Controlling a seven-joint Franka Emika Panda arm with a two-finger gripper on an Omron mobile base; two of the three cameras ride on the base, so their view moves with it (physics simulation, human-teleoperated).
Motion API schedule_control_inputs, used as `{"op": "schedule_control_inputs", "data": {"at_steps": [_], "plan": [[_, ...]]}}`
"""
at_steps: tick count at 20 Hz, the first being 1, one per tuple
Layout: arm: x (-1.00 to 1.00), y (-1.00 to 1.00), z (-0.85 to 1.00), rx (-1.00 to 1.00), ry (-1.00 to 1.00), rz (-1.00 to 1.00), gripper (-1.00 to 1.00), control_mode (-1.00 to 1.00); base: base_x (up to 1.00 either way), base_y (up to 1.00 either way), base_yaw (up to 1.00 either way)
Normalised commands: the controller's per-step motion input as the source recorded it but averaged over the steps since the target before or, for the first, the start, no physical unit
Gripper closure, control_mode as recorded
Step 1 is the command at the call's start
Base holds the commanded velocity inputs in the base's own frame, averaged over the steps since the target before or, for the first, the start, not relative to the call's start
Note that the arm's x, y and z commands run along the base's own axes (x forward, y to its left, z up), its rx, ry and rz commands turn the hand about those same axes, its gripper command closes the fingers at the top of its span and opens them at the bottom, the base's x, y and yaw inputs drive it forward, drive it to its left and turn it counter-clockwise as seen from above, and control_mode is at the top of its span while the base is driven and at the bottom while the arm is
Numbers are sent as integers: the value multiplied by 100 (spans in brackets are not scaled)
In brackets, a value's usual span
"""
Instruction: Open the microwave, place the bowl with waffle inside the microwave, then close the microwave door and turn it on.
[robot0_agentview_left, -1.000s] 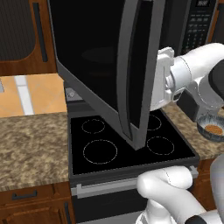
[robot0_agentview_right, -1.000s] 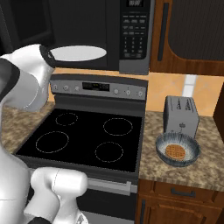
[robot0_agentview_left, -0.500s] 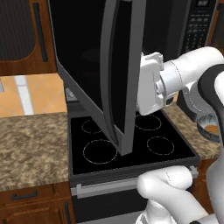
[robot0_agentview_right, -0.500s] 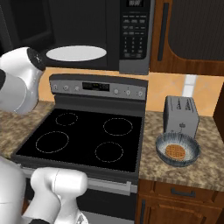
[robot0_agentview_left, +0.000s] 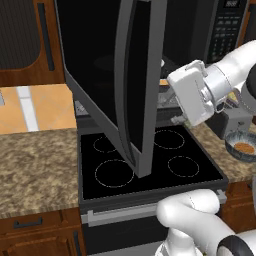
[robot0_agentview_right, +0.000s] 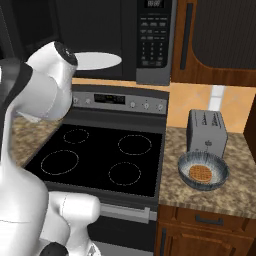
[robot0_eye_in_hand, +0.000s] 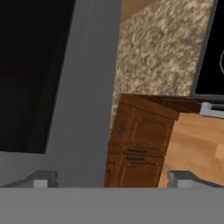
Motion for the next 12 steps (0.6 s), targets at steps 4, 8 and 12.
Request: {"op": "schedule_control_inputs", "data": {"at_steps": [4, 8, 12], "plan": [[62, -100, -60, -34, -11, 0, -100, -100, 0, 0, 0], [41, -100, -75, -34, -4, 0, -100, -100, 0, 0, 0], [54, -100, -77, -34, -7, 1, -100, -100, 0, 0, 0]]}}
